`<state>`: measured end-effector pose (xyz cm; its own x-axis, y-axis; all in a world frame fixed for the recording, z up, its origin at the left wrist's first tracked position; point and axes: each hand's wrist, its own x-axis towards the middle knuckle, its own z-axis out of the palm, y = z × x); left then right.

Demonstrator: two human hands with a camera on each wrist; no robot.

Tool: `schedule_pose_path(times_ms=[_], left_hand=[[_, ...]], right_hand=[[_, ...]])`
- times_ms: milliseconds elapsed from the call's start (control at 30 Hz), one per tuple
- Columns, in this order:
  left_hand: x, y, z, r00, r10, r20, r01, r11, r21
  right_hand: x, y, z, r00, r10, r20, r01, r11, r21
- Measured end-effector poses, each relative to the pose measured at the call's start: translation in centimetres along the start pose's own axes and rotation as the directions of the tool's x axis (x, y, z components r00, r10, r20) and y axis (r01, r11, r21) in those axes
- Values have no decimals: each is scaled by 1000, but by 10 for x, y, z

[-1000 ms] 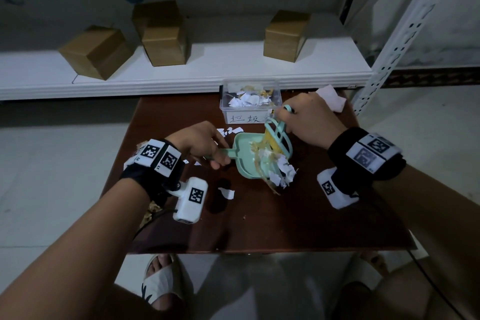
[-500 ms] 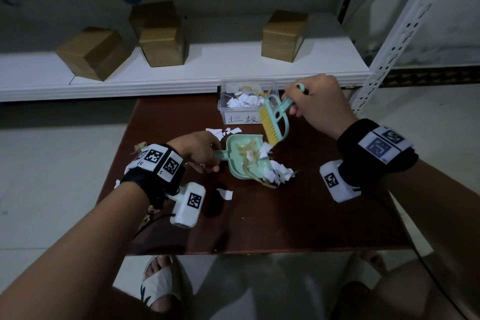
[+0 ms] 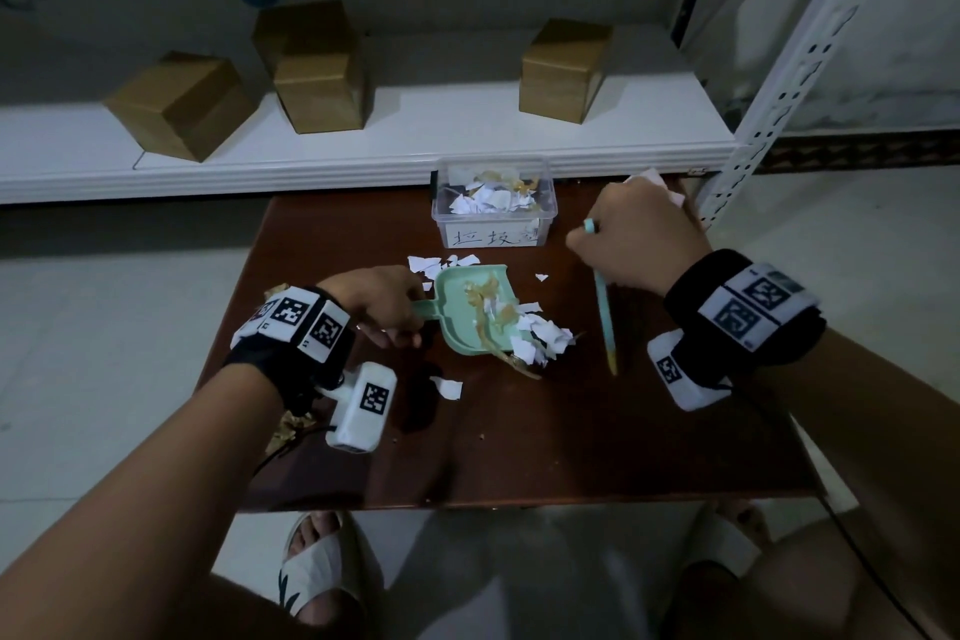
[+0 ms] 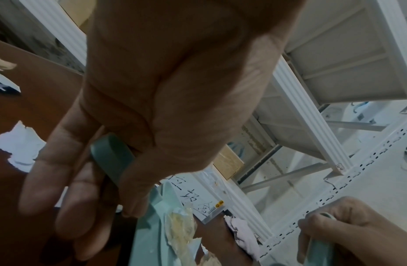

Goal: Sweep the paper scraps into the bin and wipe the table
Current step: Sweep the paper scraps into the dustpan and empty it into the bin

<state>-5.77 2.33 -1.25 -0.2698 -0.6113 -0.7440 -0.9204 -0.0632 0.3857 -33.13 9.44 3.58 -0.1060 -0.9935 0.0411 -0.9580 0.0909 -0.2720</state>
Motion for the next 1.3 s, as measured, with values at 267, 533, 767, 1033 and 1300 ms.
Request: schedule_pose_path(times_ms=[267,533,767,1033,1300], left_hand=[[2,3,1,1000,4,-22,-4,1000,14],[4,1,0,1000,18,-20,-16,998,67],[3,2,2,1000,4,-30,-2,998,70],[6,4,7,1000,31,-7,-30,993,114],[9,8,11,999,13,43,-18,995,96]], right_hand=[[-3,-26,19,976,105,190,-172,908,382],[4,-22,15,998,63,-2,-56,898,436],[1,-23,14,998,19,-61,11,887,463],[-1,-26,13,994,-13,-104,66,849,525],[2,-18,6,969,-40,-245,156,866,475]])
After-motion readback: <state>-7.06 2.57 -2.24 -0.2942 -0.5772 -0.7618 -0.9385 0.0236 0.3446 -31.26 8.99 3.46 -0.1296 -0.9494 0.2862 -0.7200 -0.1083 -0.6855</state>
